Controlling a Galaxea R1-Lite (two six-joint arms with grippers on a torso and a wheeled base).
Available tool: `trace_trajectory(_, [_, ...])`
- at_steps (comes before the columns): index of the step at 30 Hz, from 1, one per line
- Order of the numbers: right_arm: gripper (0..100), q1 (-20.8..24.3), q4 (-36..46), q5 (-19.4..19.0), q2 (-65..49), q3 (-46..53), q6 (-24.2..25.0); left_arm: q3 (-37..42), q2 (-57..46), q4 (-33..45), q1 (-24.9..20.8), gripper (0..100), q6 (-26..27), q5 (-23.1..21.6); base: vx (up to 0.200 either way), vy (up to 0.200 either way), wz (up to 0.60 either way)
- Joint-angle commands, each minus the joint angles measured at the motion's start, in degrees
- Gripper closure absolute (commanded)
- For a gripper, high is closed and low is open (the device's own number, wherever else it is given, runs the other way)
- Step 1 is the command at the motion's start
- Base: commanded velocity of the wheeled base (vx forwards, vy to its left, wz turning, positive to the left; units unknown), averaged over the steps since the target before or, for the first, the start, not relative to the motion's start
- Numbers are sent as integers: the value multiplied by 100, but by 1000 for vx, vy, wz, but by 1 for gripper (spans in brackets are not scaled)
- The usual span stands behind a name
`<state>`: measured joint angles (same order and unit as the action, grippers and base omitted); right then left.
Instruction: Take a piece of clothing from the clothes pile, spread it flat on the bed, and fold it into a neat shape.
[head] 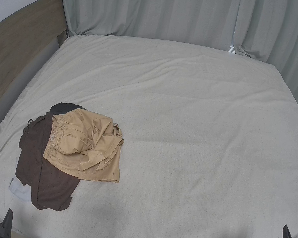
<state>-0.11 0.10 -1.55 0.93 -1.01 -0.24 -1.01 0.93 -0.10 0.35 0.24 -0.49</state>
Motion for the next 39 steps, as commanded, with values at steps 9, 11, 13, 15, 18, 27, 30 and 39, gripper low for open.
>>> trace_trajectory(9, [0,-7,8,-12,-93,92,-11,92,-84,1,0,0,-16,-22,0,0,0])
trace_trajectory(11, [0,-7,8,-12,-93,92,-11,92,-84,1,-9,0,-33,-22,0,0,0])
trace_trajectory(13, [0,-7,8,-12,-93,92,-2,92,-84,-8,0,0,-60,-13,0,0,0])
trace_trajectory(15, [0,-7,8,-3,-93,92,-2,92,-84,-8,0,0,-60,-22,0,0,0])
trace_trajectory(18, [0,-7,8,-3,-93,92,-2,92,-75,-34,0,0,-42,-30,0,0,0])
trace_trajectory(27, [0,-7,8,-3,-93,101,7,-110,-93,-210,0,0,-95,-39,0,0,0])
trace_trajectory(30, [0,-7,8,-3,-93,92,-2,-1305,408,-280,-35,0,-147,-48,0,0,0])
trace_trajectory(39, [0,-15,8,-3,-93,92,-11,-1613,1322,-333,-624,0,-1105,-224,0,0,0])
